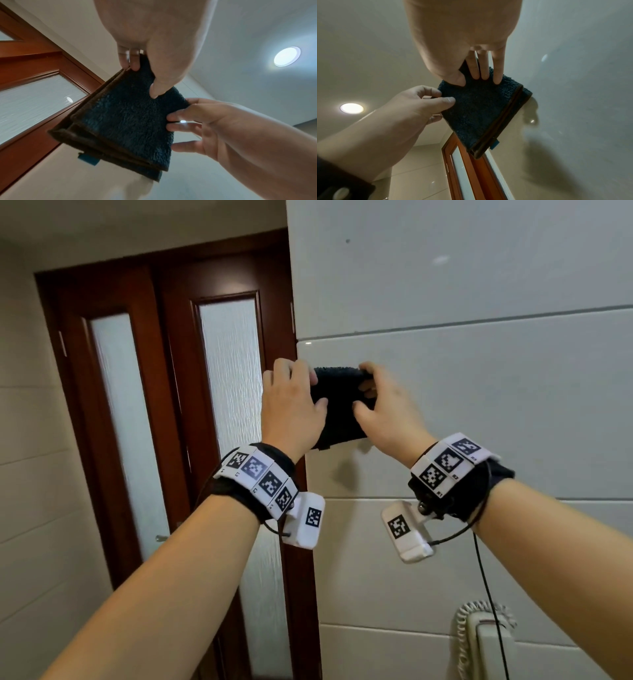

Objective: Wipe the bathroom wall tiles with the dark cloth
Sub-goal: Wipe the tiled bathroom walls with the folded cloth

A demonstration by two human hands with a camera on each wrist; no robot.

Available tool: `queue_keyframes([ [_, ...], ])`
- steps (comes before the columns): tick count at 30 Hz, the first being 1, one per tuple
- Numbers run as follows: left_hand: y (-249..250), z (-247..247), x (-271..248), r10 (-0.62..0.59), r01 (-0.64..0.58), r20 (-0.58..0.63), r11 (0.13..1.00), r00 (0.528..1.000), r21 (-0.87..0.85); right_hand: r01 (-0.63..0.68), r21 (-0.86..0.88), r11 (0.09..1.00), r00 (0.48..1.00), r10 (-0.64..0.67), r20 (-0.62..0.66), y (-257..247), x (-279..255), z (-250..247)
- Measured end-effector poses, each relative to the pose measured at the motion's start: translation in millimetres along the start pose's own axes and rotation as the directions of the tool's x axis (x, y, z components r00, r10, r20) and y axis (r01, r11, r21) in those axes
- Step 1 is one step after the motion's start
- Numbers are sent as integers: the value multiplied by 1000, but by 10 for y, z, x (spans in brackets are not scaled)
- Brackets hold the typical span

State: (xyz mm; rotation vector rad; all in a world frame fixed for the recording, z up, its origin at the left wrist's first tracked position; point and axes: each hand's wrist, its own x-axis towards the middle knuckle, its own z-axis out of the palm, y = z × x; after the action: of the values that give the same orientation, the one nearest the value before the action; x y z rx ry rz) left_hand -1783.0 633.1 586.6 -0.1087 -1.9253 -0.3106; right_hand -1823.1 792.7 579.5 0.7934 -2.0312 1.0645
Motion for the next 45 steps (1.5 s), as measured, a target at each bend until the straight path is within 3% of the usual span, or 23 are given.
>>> queue_keyframes([
  [10, -158, 130, 516, 86, -86, -65, 996, 994, 13, 59, -193, 980, 998, -60, -1, -132, 465, -5],
  [15, -327, 417, 481, 115, -119, 43, 986, 992, 119, 100, -398, 912, 995, -89, 45, 17, 490, 105],
  [23, -423, 557, 446, 172, -163, -42, 973, 984, 162, 147, -468, 871, 984, -175, -16, 102, 543, 196],
  [30, -457, 585, 477, 280, -261, -79, 946, 957, 193, 162, -660, 733, 981, -195, 24, 117, 603, 253],
  [39, -467, 674, 506, 351, -313, -83, 902, 933, 298, 241, -826, 509, 927, -373, 40, 94, 644, 338],
  [45, -433, 784, 482, 324, -288, -89, 913, 942, 288, 262, -779, 570, 932, -360, 50, 236, 707, 354],
])
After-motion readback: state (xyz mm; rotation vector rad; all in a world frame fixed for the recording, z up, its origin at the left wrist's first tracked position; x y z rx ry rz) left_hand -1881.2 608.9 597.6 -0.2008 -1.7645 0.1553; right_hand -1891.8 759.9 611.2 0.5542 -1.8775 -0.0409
